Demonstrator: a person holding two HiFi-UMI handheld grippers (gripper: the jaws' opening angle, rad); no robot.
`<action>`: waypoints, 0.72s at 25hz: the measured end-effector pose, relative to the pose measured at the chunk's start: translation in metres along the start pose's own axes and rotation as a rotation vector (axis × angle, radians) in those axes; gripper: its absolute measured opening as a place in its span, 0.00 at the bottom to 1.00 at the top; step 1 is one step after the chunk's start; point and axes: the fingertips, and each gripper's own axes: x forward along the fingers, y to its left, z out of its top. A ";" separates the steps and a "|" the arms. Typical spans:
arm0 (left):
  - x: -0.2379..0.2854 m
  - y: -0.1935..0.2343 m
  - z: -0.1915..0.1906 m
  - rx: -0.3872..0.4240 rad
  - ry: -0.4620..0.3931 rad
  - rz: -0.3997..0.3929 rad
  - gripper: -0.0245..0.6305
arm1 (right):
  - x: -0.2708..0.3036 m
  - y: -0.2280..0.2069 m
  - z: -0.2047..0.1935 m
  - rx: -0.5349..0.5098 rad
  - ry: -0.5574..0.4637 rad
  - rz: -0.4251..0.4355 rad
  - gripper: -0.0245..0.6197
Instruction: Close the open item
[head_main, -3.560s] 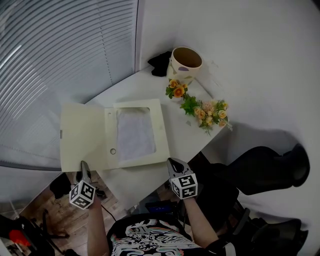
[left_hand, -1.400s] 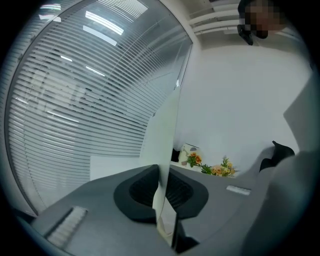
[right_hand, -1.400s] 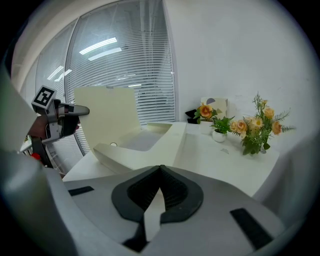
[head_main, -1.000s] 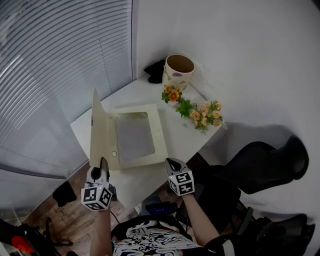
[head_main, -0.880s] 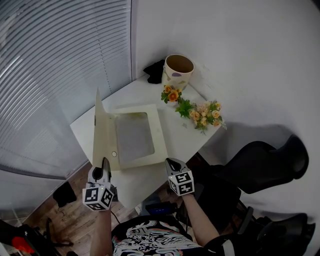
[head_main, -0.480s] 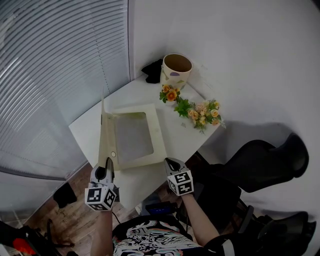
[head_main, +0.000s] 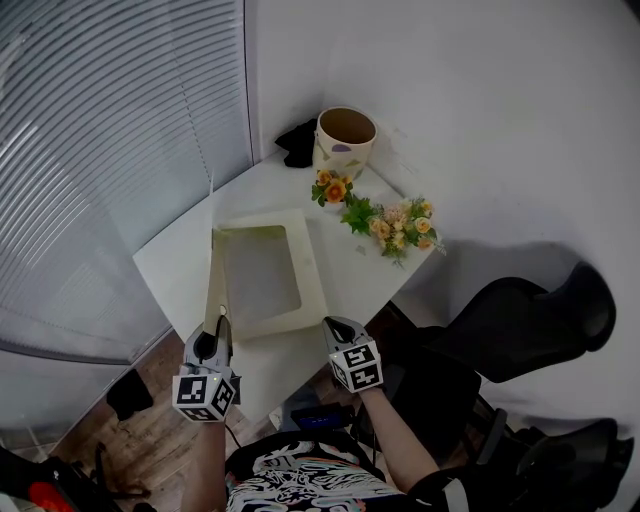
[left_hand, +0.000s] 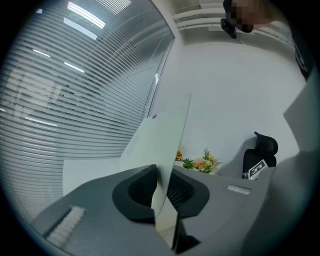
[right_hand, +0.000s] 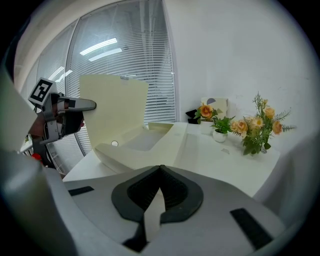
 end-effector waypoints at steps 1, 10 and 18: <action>0.001 -0.002 0.000 0.006 0.004 -0.006 0.08 | 0.000 0.000 0.000 0.002 -0.002 0.000 0.04; 0.019 -0.033 -0.011 0.080 0.065 -0.093 0.10 | 0.001 -0.001 0.000 0.000 -0.009 0.008 0.04; 0.029 -0.051 -0.019 0.092 0.099 -0.144 0.11 | 0.000 0.001 0.001 -0.001 -0.010 0.011 0.04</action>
